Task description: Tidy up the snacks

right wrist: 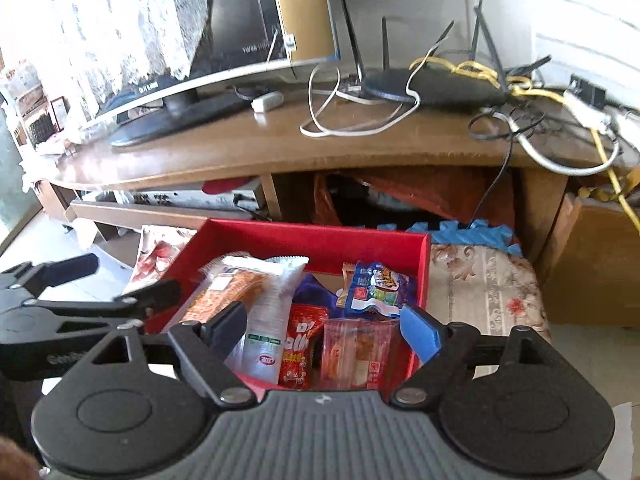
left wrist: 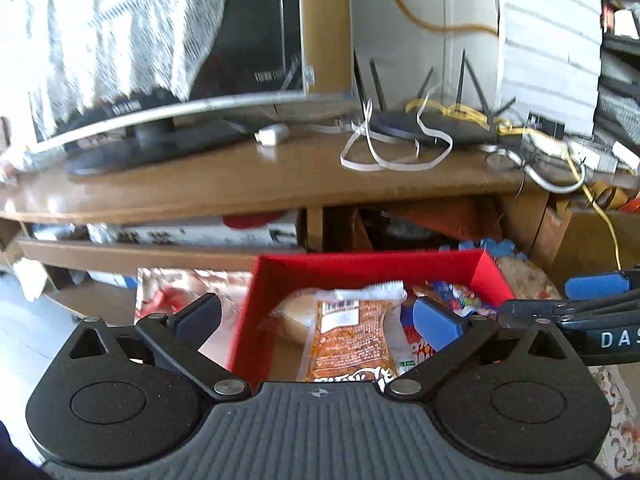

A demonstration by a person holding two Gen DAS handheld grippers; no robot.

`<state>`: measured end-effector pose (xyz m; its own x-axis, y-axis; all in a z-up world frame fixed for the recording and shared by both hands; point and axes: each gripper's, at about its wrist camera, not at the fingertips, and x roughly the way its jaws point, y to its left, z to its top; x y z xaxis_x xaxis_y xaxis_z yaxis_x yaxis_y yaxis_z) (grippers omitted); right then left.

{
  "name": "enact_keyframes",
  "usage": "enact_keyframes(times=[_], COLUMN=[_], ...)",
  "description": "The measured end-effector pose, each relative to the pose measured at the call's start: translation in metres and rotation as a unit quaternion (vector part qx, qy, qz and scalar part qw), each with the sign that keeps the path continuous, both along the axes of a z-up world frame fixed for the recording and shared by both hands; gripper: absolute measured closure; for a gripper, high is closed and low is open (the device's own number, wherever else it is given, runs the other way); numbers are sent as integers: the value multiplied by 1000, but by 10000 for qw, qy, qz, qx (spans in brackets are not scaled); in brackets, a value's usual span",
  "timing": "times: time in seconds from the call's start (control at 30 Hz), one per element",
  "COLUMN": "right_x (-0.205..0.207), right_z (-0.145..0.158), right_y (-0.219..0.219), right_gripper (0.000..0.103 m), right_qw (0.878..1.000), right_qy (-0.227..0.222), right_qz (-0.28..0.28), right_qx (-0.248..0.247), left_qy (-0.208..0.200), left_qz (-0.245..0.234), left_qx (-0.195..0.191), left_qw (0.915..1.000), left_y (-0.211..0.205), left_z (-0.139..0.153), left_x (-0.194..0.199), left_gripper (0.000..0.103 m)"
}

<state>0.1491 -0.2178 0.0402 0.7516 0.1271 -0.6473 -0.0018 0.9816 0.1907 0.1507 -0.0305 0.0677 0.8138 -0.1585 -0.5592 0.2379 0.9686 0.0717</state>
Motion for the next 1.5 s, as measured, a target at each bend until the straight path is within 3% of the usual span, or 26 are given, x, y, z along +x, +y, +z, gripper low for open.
enact_keyframes(times=[0.13, 0.4, 0.5, 0.67, 0.97, 1.23, 1.5], right_x=[-23, -65, -81, -101, -123, -133, -139], right_z=[7, 10, 11, 7, -6, -15, -23], right_y=[5, 14, 17, 18, 20, 24, 33], right_gripper=[22, 22, 22, 22, 19, 19, 19], right_qw=[9999, 9998, 9997, 9998, 9998, 9994, 9990], right_qy=[-122, -216, -253, -171, 55, 256, 405], right_qz=[-50, 0, 11, -19, -168, -202, -107], right_qx=[57, 33, 61, 119, 12, -125, -166], left_qy=[-368, -515, -393, 176, 348, 734, 867], left_qz=[132, 515, 519, 334, 172, 267, 347], left_qx=[222, 936, 765, 350, 447, 74, 37], left_qw=[9990, 9929, 9949, 9987, 9982, 9969, 9956], left_y=[0, -11, -5, 3, 2, 15, 21], left_z=[10, 13, 8, 0, -11, -19, -25], left_x=[-28, -74, -86, -90, -108, -114, -120], left_gripper=[0, 0, 1, 1, 0, 0, 0])
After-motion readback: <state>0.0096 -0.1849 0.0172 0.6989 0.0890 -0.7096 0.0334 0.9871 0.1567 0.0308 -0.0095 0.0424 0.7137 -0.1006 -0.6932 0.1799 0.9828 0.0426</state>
